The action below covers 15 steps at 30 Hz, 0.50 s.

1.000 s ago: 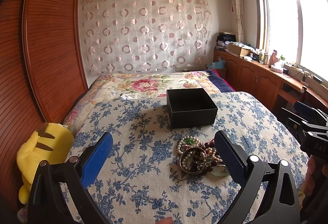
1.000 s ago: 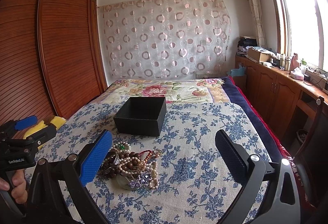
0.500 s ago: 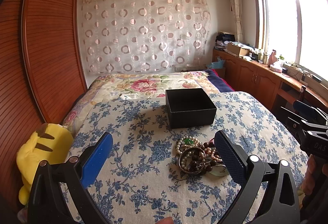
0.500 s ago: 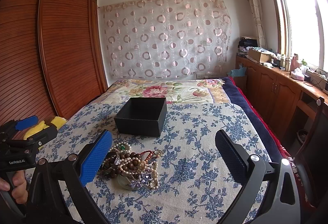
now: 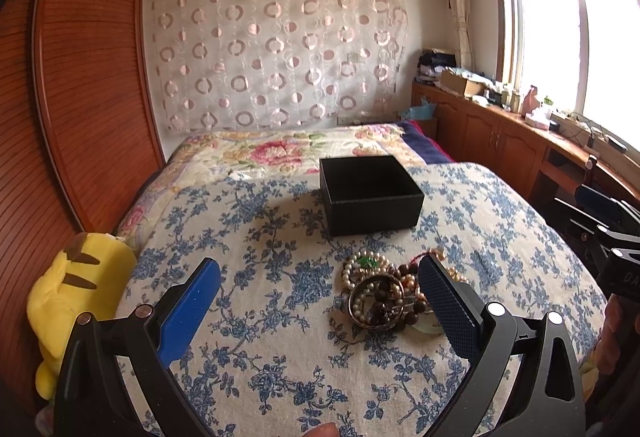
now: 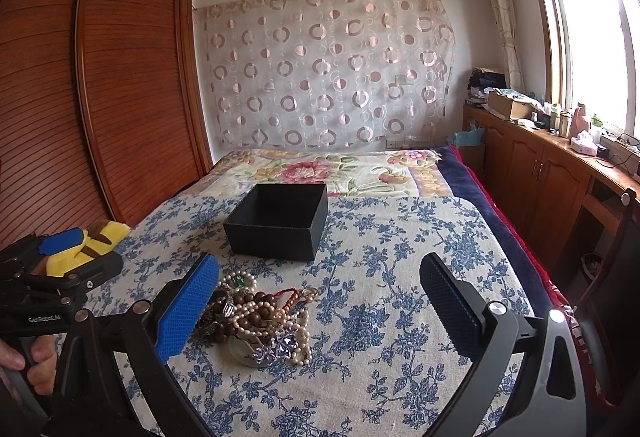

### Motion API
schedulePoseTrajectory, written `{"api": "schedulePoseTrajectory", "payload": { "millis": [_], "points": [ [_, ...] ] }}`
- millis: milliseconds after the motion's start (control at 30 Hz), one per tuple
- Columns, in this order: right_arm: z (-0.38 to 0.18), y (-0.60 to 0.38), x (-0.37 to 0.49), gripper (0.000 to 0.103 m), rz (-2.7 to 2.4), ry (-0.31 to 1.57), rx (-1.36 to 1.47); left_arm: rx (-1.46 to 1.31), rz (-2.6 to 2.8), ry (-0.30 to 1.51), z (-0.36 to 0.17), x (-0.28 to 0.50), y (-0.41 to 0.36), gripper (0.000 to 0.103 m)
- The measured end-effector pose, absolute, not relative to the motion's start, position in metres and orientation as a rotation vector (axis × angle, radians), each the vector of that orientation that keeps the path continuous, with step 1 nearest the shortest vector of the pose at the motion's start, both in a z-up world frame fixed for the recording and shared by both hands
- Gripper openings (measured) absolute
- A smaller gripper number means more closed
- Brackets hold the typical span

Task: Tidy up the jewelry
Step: 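Move both tools down toward the jewelry pile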

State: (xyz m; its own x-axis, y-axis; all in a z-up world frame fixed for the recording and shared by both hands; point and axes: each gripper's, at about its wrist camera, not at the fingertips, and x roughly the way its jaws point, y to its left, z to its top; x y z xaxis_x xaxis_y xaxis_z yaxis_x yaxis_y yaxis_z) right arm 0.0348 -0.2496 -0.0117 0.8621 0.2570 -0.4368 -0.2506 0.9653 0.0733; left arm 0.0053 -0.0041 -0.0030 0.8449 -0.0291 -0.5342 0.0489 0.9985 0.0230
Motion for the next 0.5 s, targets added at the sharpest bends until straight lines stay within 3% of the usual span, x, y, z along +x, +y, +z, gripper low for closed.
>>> {"api": "schedulePoseTrajectory", "payload": {
  "millis": [500],
  "points": [
    [-0.055,-0.254,0.044,0.099,0.331,0.544,-0.013,0.025,-0.111,0.684,-0.041,0.028,0.0,0.096]
  ]
}}
